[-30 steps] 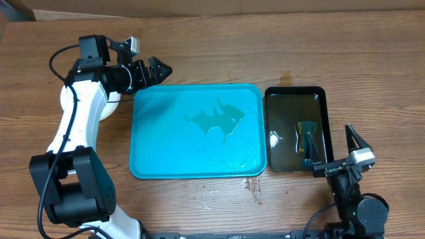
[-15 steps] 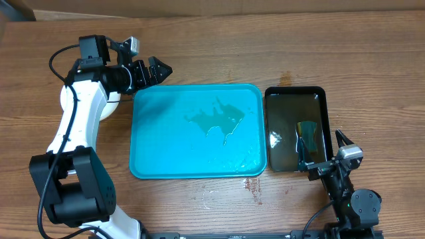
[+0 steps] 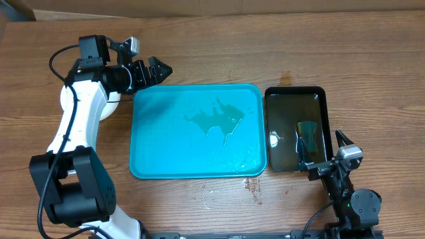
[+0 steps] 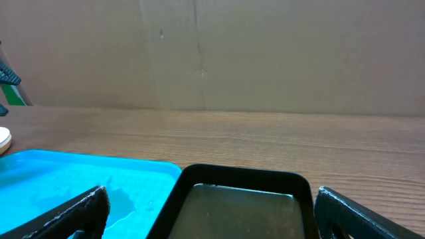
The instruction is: Clean dirty plates on tray and stack at the side
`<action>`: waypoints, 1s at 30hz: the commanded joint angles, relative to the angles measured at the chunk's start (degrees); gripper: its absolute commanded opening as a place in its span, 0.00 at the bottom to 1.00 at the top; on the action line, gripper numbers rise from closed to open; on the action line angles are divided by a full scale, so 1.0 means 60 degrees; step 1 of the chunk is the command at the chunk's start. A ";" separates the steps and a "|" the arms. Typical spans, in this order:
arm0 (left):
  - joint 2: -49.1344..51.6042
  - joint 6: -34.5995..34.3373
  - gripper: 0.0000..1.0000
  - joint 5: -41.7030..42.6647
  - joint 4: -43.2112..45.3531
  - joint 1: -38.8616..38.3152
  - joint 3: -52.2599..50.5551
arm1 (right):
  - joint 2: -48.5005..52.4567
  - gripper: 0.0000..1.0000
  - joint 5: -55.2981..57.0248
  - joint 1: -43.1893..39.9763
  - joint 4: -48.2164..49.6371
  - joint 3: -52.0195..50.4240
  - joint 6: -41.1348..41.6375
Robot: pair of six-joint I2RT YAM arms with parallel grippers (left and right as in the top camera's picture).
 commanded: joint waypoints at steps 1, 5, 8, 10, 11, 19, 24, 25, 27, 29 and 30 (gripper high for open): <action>0.0029 0.0146 1.00 -0.0007 0.0011 -0.0022 0.0091 | -0.0113 1.00 -0.0055 -0.0029 0.0029 -0.0102 -0.0080; 0.0029 0.0146 1.00 -0.0007 0.0011 -0.0018 0.0091 | -0.0113 1.00 -0.0051 -0.0029 0.0029 -0.0102 -0.0080; 0.0029 0.0146 1.00 -0.0007 0.0011 -0.0018 0.0091 | -0.0113 1.00 -0.0055 -0.0029 0.0029 -0.0102 -0.0080; 0.0036 0.0146 1.00 -0.0007 0.0015 -0.0022 0.0084 | -0.0113 1.00 -0.0055 -0.0029 0.0029 -0.0102 -0.0080; 0.0036 0.0146 1.00 -0.0007 0.0007 -0.0022 0.0073 | -0.0113 1.00 -0.0055 -0.0029 0.0029 -0.0102 -0.0080; -0.1242 0.0149 1.00 -0.1144 0.0004 -0.0069 0.0073 | -0.0113 1.00 -0.0055 -0.0029 0.0029 -0.0102 -0.0080; -0.3206 0.0146 1.00 -0.2936 0.0007 -0.0091 0.0073 | -0.0113 1.00 -0.0051 -0.0029 0.0029 -0.0102 -0.0080; -0.3552 0.0146 1.00 -0.3140 0.0007 -0.0091 0.0073 | -0.0113 1.00 -0.0055 -0.0029 0.0029 -0.0102 -0.0080; -0.4663 0.0146 1.00 -0.3486 0.0007 -0.0091 0.0073 | -0.0113 1.00 -0.0055 -0.0029 0.0029 -0.0102 -0.0080; -0.5395 0.0164 1.00 -0.3493 0.0007 -0.0091 0.0073 | -0.0113 1.00 -0.0055 -0.0029 0.0029 -0.0102 -0.0080; -0.5756 0.0390 1.00 -0.3738 -0.0018 -0.0091 0.0073 | -0.0113 1.00 -0.0055 -0.0029 0.0029 -0.0102 -0.0080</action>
